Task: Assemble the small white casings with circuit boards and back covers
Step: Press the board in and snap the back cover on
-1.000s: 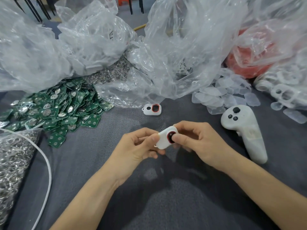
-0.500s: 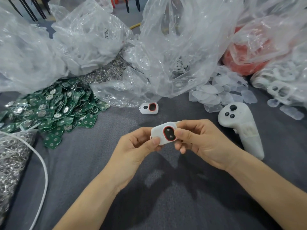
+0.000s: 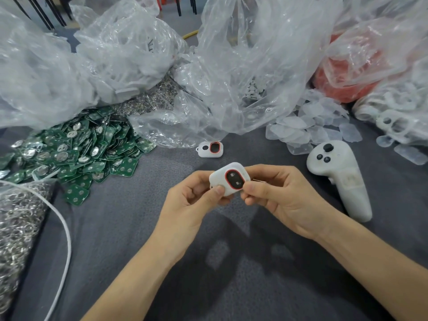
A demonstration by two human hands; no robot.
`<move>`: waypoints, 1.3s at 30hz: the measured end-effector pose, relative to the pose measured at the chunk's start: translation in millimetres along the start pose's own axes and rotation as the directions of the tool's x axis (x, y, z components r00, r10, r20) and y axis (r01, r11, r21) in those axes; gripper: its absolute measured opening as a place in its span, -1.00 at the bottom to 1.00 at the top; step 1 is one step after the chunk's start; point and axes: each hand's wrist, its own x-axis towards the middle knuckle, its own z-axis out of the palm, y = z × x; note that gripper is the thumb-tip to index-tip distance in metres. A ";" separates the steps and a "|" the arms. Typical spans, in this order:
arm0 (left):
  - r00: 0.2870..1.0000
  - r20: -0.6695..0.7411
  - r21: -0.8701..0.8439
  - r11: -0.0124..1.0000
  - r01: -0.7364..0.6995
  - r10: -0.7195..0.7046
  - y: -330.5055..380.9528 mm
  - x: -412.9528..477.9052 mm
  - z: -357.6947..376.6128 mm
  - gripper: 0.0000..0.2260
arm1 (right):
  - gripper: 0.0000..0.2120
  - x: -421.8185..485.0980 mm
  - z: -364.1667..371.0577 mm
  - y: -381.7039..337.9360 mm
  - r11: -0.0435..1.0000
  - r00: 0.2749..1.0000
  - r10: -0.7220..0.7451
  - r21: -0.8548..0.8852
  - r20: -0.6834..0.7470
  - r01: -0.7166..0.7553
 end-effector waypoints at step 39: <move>0.997 -0.074 0.301 0.953 0.031 -0.010 -2.7 -4.6 5.3 -0.84 | -0.78 -0.6 0.7 16.7 0.817 0.963 -0.227 -0.567 -0.149 0.105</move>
